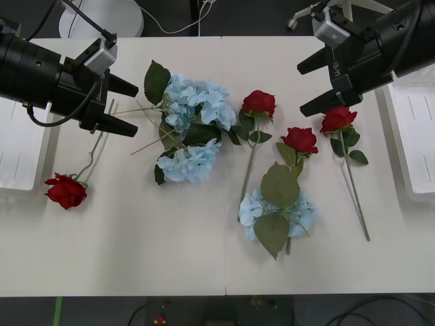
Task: Put the red flowers into the right box and the blue flowers into the left box
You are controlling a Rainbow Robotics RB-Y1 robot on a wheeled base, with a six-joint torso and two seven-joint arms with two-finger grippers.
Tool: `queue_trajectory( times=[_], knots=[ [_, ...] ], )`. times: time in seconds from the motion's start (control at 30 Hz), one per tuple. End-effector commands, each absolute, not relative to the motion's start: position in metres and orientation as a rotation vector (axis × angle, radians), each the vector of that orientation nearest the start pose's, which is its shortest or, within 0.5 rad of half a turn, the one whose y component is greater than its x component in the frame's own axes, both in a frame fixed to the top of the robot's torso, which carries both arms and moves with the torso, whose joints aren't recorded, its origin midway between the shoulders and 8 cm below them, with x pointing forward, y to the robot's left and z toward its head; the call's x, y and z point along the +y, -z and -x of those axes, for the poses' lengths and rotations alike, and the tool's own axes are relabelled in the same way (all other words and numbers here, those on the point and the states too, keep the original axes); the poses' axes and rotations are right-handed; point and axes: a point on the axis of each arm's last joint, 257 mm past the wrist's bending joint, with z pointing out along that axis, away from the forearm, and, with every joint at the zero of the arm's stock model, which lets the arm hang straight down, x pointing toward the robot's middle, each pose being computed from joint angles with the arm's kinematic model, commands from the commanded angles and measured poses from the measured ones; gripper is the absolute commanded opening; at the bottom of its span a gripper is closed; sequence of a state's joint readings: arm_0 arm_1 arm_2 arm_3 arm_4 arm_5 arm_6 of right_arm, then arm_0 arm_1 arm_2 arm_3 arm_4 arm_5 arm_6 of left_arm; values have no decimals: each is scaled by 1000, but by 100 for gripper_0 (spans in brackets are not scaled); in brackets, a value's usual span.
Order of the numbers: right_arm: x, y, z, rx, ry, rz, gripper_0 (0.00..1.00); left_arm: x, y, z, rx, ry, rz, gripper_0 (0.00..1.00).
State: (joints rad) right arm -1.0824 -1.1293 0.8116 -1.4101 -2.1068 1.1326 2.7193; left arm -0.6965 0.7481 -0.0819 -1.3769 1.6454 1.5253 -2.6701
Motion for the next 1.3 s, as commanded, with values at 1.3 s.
queue_trajectory(
  times=[1.3],
  knots=[
    [-330, 228, -534, 2774, 42, 748, 97, 266, 56, -523, 1797, -78, -1302, 100]
  ],
)
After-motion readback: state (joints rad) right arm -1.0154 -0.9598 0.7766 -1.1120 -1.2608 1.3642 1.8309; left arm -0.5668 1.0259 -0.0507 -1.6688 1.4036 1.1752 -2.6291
